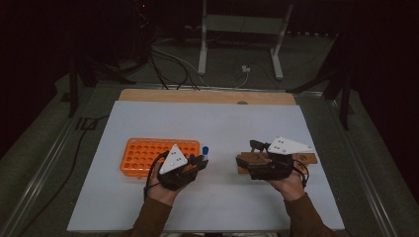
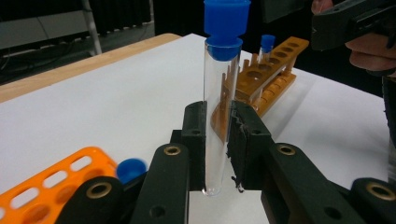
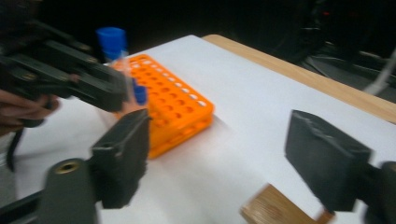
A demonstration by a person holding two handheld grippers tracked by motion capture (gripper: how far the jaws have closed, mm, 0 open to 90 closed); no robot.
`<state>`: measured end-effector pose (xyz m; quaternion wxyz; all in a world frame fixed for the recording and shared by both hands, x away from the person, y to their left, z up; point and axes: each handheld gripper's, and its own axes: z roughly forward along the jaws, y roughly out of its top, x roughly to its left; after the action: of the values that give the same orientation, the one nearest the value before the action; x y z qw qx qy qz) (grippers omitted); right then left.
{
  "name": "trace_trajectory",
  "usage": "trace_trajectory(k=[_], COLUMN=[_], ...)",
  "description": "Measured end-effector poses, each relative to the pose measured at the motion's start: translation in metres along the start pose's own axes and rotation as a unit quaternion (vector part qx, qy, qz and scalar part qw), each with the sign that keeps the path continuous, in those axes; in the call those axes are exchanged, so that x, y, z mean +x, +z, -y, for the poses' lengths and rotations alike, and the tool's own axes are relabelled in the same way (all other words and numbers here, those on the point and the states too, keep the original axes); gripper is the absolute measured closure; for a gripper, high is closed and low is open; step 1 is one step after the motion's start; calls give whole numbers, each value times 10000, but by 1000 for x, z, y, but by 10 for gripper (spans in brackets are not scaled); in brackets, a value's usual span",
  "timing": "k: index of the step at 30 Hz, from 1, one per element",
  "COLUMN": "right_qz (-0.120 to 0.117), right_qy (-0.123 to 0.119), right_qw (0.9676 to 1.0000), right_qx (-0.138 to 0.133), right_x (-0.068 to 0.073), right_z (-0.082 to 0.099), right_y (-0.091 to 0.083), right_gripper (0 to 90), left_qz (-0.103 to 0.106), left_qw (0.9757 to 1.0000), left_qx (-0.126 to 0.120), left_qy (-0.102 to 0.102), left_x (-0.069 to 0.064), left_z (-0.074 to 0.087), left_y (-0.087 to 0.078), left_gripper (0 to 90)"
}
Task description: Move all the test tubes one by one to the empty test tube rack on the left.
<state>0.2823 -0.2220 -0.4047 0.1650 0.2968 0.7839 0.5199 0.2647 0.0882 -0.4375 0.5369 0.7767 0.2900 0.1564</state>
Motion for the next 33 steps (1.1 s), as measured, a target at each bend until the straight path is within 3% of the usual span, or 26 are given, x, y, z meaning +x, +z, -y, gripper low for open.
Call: trace_trajectory(k=[11,33], right_qz=[505,693], right_qy=[281,515], right_qw=[9983,9959], right_qx=[-18,-287], right_x=[-23,-41], right_z=[13,22], right_y=[-18,-41], right_gripper=[61,0], left_qz=[-228,-578], left_qw=[9996,9971], left_qx=[-79,-185], left_qy=[-136,-463], left_x=[16,50], left_z=[6,17], left_y=[-25,-61], left_gripper=[780,778])
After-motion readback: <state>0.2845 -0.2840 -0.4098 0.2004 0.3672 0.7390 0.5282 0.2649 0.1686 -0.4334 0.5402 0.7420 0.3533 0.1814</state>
